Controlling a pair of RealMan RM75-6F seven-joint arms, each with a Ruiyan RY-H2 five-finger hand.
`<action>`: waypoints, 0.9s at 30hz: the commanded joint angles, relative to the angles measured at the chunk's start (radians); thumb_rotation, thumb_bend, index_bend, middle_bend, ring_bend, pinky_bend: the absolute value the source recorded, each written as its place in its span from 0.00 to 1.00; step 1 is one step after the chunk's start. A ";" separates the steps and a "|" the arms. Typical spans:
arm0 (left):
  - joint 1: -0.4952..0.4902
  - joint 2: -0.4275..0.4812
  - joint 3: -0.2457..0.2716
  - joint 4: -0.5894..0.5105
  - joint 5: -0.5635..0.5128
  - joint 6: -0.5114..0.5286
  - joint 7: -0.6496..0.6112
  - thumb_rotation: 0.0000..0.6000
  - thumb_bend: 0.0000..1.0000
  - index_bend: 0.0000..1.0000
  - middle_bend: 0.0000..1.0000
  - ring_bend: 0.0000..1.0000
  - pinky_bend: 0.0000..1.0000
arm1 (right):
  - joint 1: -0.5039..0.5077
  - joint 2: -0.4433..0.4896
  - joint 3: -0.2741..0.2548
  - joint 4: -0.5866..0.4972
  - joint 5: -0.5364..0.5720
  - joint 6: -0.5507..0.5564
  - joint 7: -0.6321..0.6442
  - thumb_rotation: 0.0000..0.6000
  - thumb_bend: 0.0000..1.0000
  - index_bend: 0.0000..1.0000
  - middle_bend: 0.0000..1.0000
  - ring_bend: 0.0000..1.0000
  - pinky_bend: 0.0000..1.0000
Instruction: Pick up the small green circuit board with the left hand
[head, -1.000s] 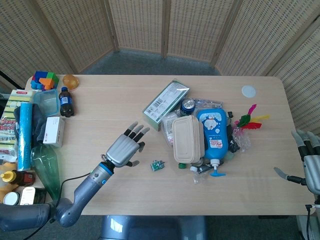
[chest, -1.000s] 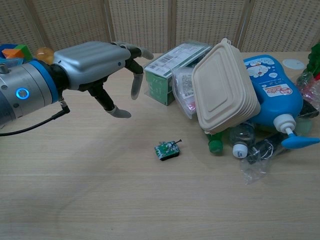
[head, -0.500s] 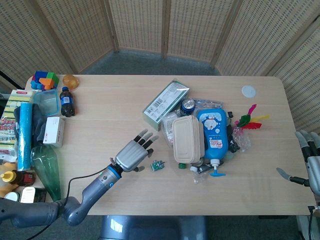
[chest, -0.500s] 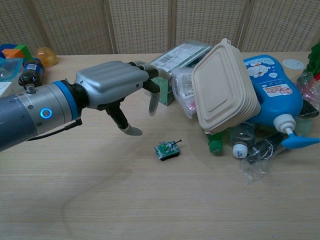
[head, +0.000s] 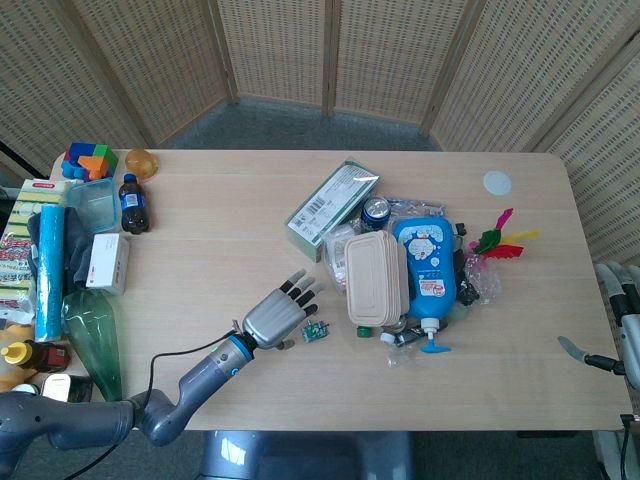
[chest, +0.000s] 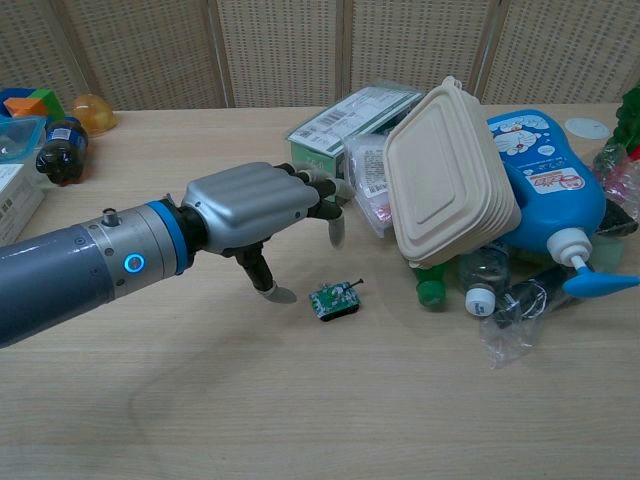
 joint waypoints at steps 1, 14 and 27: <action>-0.009 -0.020 -0.002 0.026 -0.006 -0.017 -0.015 0.93 0.11 0.25 0.00 0.00 0.00 | -0.002 0.001 0.001 -0.001 0.000 0.002 0.001 0.65 0.15 0.00 0.00 0.00 0.00; -0.033 -0.087 0.005 0.117 -0.017 -0.075 -0.053 0.94 0.11 0.28 0.00 0.00 0.00 | -0.014 0.006 0.002 0.002 0.007 0.012 0.009 0.65 0.15 0.00 0.00 0.00 0.00; -0.037 -0.125 0.009 0.180 0.000 -0.080 -0.087 0.94 0.11 0.34 0.00 0.00 0.00 | -0.028 0.011 0.003 0.002 0.013 0.023 0.014 0.65 0.15 0.00 0.00 0.00 0.00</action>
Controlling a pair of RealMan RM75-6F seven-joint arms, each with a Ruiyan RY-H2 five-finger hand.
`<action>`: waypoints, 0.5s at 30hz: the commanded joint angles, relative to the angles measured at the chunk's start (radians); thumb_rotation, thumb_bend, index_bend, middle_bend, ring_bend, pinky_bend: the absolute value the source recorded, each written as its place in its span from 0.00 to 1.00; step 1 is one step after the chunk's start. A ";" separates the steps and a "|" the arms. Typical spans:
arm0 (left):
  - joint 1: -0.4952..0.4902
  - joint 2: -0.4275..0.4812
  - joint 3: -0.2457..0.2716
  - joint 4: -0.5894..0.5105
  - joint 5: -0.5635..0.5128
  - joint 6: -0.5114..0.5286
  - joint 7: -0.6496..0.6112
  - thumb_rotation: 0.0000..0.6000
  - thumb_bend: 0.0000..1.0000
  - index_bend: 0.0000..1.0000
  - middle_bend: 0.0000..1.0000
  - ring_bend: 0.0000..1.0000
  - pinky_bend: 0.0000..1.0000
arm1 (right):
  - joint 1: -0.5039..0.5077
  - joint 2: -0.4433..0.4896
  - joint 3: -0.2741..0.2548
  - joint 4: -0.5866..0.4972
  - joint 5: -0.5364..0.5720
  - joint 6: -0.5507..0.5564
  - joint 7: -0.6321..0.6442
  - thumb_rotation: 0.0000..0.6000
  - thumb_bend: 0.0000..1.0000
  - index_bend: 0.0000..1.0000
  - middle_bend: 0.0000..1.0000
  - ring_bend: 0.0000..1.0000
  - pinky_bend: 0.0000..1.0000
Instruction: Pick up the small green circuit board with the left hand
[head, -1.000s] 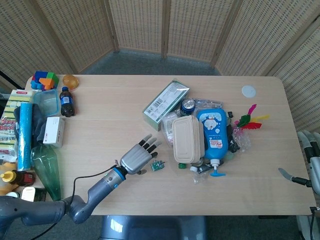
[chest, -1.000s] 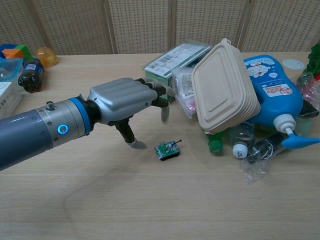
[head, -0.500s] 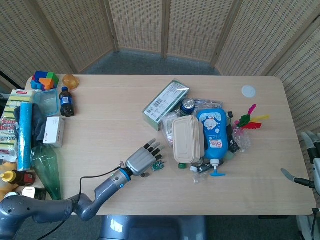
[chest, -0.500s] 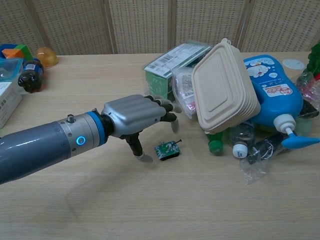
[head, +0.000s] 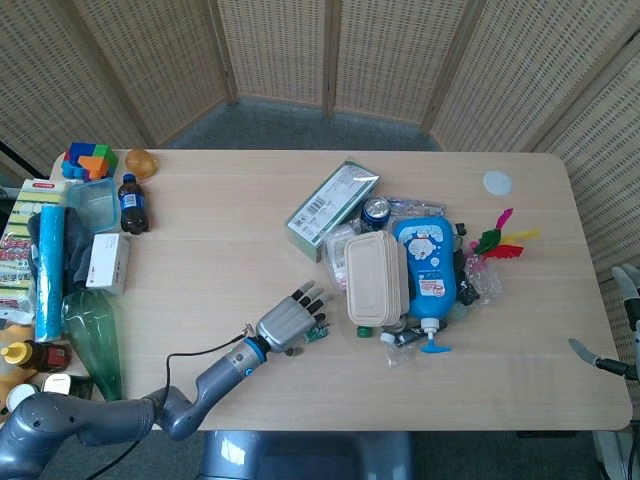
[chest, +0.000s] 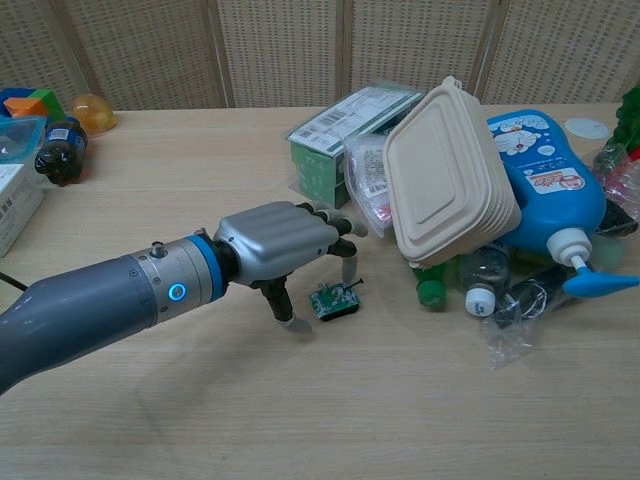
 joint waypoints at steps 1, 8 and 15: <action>-0.002 -0.009 0.000 0.013 0.004 -0.001 -0.006 0.94 0.11 0.34 0.00 0.00 0.00 | -0.002 0.001 0.000 0.000 0.001 0.001 0.000 0.65 0.15 0.00 0.00 0.00 0.00; -0.004 -0.024 -0.003 0.042 0.015 0.004 -0.021 0.95 0.11 0.39 0.00 0.00 0.00 | -0.005 0.002 0.002 -0.001 0.004 0.003 0.001 0.65 0.16 0.00 0.00 0.00 0.00; 0.001 -0.031 0.000 0.061 0.022 0.009 -0.031 0.95 0.12 0.45 0.00 0.00 0.00 | -0.007 0.004 0.003 -0.003 0.003 0.004 0.001 0.65 0.15 0.00 0.00 0.00 0.00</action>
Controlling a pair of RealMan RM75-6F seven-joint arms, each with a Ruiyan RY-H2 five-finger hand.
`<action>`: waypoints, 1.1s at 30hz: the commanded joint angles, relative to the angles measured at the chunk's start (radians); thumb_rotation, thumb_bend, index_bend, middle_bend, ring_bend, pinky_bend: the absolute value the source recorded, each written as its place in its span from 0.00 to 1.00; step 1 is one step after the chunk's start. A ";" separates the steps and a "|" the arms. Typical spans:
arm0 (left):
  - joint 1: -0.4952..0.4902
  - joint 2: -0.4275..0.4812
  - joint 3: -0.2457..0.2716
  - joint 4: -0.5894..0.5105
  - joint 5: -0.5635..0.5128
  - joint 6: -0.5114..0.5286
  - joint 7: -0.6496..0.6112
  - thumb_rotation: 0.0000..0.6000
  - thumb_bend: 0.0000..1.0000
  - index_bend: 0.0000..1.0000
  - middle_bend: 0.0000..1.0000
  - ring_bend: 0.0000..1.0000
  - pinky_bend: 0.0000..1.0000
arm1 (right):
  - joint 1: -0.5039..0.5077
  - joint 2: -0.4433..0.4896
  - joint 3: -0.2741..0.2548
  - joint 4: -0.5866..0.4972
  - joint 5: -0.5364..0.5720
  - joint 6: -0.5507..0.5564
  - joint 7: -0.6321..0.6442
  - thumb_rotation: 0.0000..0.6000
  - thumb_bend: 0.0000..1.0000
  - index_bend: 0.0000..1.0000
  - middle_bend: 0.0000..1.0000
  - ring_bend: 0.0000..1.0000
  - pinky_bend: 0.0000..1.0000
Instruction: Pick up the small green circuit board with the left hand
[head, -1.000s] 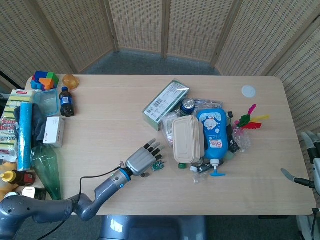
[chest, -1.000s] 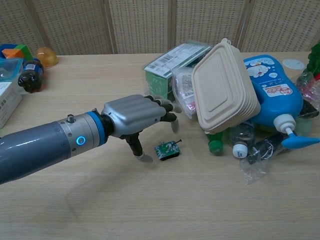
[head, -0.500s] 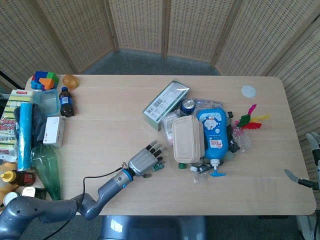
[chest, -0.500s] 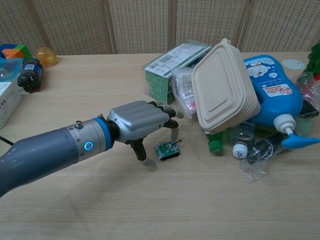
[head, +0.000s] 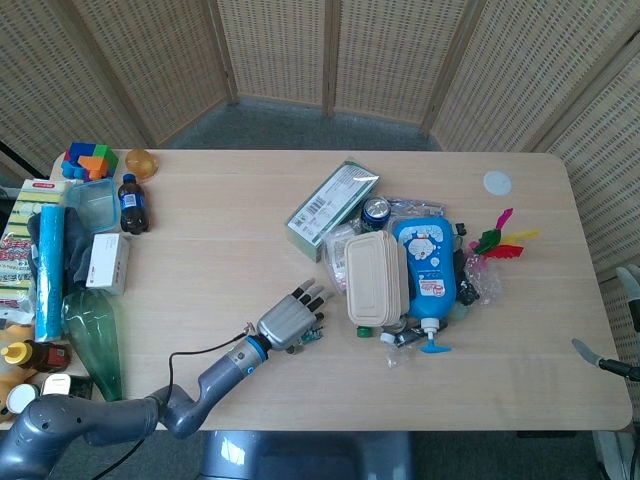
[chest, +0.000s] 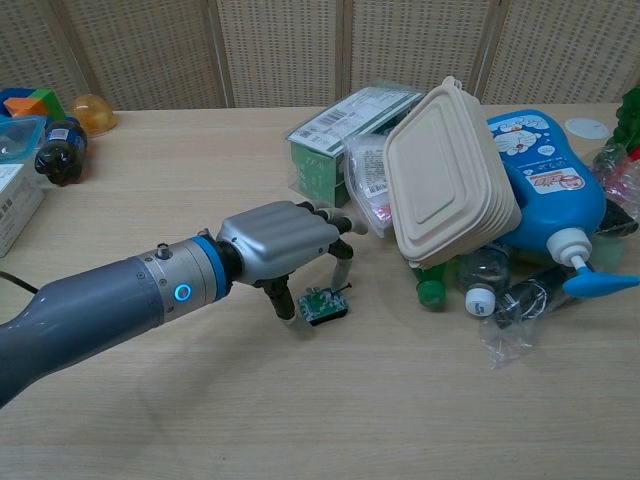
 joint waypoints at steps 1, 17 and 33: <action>0.002 -0.001 0.002 0.003 0.001 -0.001 -0.001 0.95 0.12 0.45 0.00 0.00 0.00 | 0.000 0.000 0.000 -0.001 -0.001 0.001 0.000 0.65 0.16 0.00 0.00 0.00 0.00; 0.010 -0.005 0.000 0.015 -0.002 -0.001 0.001 1.00 0.14 0.56 0.00 0.00 0.00 | -0.005 0.002 0.004 -0.002 -0.003 0.007 0.005 0.65 0.15 0.00 0.00 0.00 0.00; 0.025 0.076 -0.035 -0.081 -0.024 0.032 0.004 1.00 0.15 0.58 0.02 0.00 0.00 | -0.003 -0.002 0.005 -0.001 -0.009 0.006 0.007 0.65 0.15 0.00 0.00 0.00 0.00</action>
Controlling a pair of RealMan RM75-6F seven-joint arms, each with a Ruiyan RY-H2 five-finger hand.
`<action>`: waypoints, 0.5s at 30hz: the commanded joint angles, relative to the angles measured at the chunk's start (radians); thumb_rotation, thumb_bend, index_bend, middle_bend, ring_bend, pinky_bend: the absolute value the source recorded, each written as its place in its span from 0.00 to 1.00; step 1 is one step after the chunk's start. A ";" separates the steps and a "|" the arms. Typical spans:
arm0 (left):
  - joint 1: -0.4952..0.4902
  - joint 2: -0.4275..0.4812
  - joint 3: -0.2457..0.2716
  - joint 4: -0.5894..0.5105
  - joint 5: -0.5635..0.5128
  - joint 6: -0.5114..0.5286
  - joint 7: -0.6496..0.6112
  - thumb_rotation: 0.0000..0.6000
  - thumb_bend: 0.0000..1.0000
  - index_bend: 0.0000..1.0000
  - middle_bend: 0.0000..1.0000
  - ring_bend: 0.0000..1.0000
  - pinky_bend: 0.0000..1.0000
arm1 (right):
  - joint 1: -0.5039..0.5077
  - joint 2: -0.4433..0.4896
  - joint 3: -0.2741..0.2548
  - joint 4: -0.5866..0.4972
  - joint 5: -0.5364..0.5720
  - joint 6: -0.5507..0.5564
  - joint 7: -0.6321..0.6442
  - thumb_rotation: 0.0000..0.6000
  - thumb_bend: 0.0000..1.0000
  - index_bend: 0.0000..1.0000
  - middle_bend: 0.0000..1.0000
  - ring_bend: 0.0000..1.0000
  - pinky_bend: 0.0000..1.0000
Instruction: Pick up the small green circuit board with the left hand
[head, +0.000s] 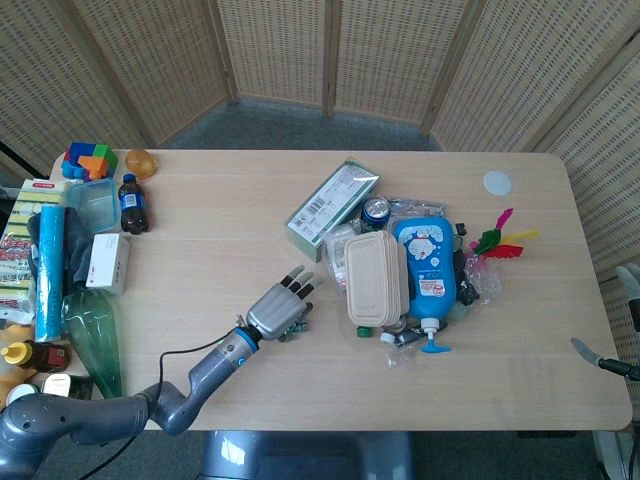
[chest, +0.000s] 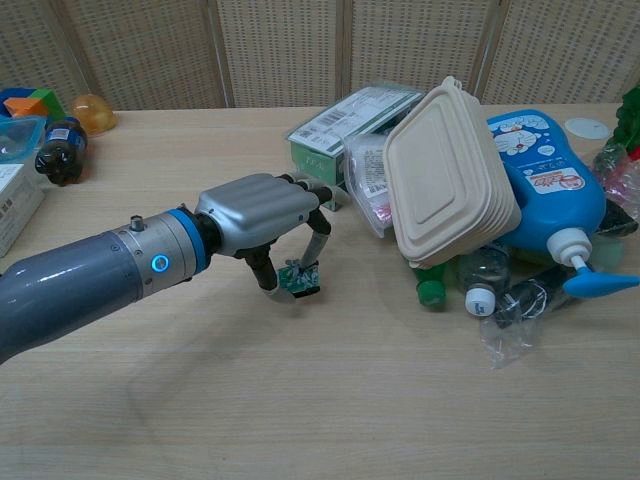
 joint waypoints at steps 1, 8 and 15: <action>0.004 0.017 -0.004 -0.023 -0.004 0.007 0.006 1.00 0.15 0.58 0.02 0.00 0.00 | -0.001 0.000 0.000 -0.001 -0.001 0.000 0.000 0.65 0.15 0.00 0.00 0.00 0.00; 0.006 0.078 -0.036 -0.103 0.001 0.052 0.020 1.00 0.15 0.58 0.02 0.00 0.00 | 0.004 0.001 0.002 -0.008 -0.007 -0.001 -0.005 0.64 0.15 0.00 0.00 0.00 0.00; 0.014 0.202 -0.095 -0.268 -0.015 0.111 0.061 1.00 0.15 0.58 0.02 0.00 0.00 | 0.021 -0.011 0.004 -0.011 -0.017 -0.017 -0.013 0.65 0.16 0.00 0.00 0.00 0.00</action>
